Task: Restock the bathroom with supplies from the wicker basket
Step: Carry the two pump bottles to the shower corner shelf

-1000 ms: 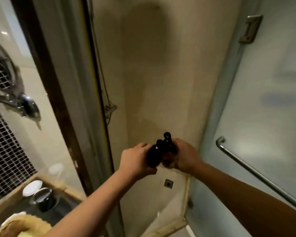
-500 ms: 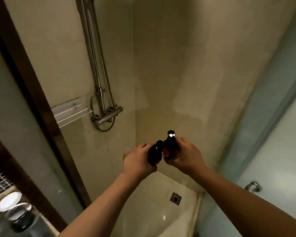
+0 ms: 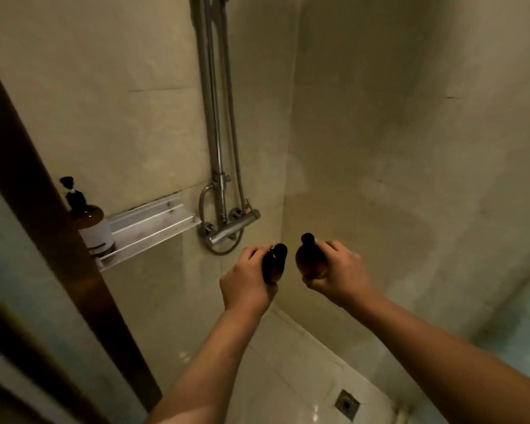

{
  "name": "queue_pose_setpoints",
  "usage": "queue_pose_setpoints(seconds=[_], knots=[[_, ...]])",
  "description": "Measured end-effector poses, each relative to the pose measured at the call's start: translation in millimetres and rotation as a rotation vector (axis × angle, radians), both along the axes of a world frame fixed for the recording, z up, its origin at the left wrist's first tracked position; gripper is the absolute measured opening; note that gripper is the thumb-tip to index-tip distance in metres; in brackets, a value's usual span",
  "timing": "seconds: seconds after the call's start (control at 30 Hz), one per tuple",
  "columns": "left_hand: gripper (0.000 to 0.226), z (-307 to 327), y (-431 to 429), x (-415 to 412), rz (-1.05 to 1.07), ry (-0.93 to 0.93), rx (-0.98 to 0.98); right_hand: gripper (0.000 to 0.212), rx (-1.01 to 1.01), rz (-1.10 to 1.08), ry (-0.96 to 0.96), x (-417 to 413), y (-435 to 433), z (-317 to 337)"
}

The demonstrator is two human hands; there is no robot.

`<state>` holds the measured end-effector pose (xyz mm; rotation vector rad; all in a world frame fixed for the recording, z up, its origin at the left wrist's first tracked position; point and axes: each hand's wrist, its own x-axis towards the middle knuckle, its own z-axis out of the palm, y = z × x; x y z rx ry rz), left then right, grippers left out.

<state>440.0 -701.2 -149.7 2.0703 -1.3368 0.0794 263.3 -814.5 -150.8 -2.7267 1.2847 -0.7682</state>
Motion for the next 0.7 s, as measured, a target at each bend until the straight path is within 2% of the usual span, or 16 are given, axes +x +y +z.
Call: queue_pose_setpoints(seconds=[0.07, 0.17, 0.4, 0.5, 0.6, 0.7], knots=[[0.077, 1, -13, 7, 0.093, 0.078, -0.065, 0.089, -0.011, 0.049, 0.014, 32, -15, 1], [0.074, 0, -30, 25, 0.179, 0.087, -0.137, 0.086, 0.014, 0.152, -0.016, 84, -41, 2], [0.075, 2, -57, 103, 0.471, 0.014, -0.191, 0.091, 0.110, 0.474, -0.147, 190, -106, -4], [0.079, -3, -72, 131, 0.568, -0.043, -0.224, 0.092, 0.082, 0.635, -0.181, 227, -139, -6], [0.091, 1, -85, 150, 0.667, -0.080, -0.186, 0.090, 0.037, 0.770, -0.189, 257, -169, 2], [0.093, 15, -98, 161, 0.753, -0.132, -0.159, 0.088, 0.053, 0.872, -0.243, 282, -194, 15]])
